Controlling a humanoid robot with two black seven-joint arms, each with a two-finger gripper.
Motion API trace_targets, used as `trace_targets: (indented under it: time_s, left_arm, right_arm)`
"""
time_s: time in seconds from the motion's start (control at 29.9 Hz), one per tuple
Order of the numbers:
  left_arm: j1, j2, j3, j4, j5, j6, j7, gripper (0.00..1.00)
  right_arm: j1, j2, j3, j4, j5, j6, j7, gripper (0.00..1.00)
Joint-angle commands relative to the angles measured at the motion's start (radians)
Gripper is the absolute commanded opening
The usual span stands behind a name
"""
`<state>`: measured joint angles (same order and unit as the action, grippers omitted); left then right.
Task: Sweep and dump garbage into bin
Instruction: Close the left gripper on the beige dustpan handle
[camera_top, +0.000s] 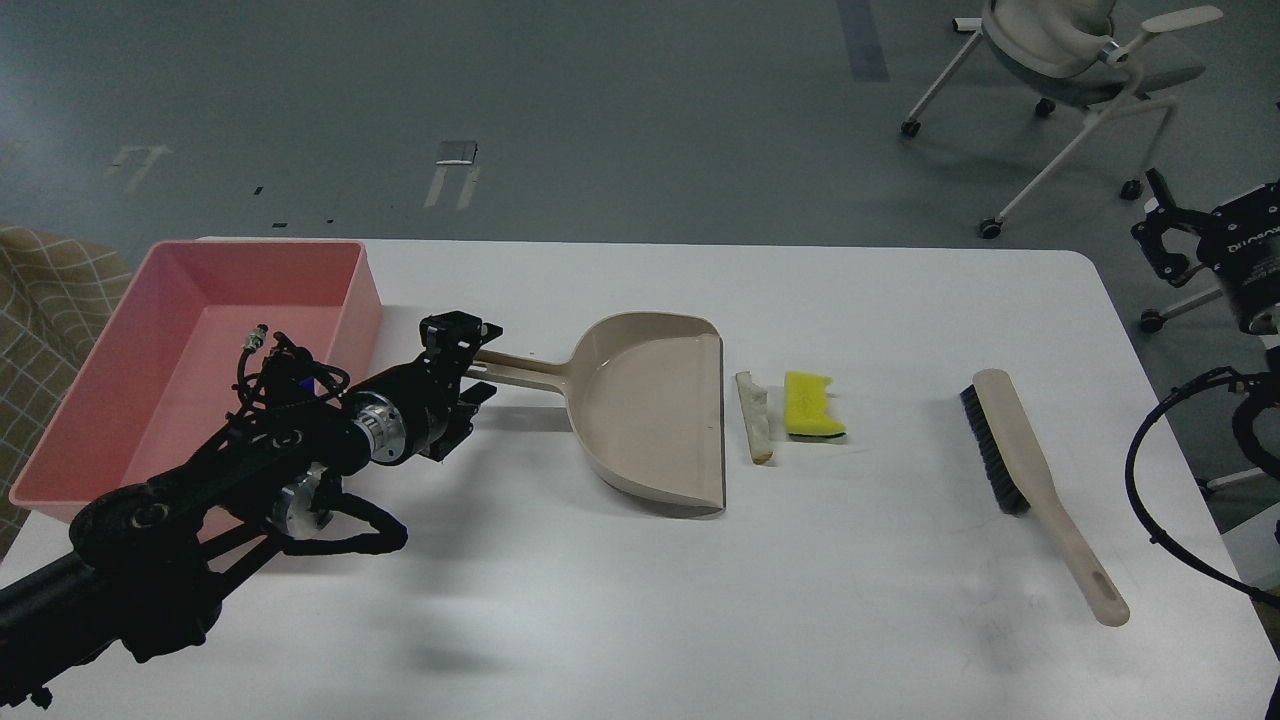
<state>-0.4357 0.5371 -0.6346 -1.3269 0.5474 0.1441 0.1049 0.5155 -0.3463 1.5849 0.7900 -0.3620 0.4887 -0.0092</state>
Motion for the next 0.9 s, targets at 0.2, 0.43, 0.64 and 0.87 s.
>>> trace_targets:
  time_s: [0.2, 0.43, 0.64, 0.87]
  left_arm:
    - [0.002, 0.001, 0.015, 0.0, 0.008, -0.005, -0.028, 0.53]
    - [0.002, 0.001, 0.044, 0.0, 0.009, -0.006, -0.064, 0.44]
    - [0.003, 0.001, 0.044, 0.0, 0.009, -0.006, -0.087, 0.35]
    - [0.005, 0.001, 0.043, 0.015, 0.014, -0.011, -0.088, 0.35]
  right_arm:
    - [0.0, 0.001, 0.0, 0.0, 0.0, 0.0, 0.0, 1.0]
    - [0.0, 0.003, 0.0, 0.002, 0.0, 0.0, 0.0, 1.0]
    - [0.0, 0.003, 0.0, 0.003, 0.0, 0.0, 0.0, 1.0]
    - [-0.006, 0.001, 0.0, 0.008, 0.0, 0.0, 0.0, 1.0]
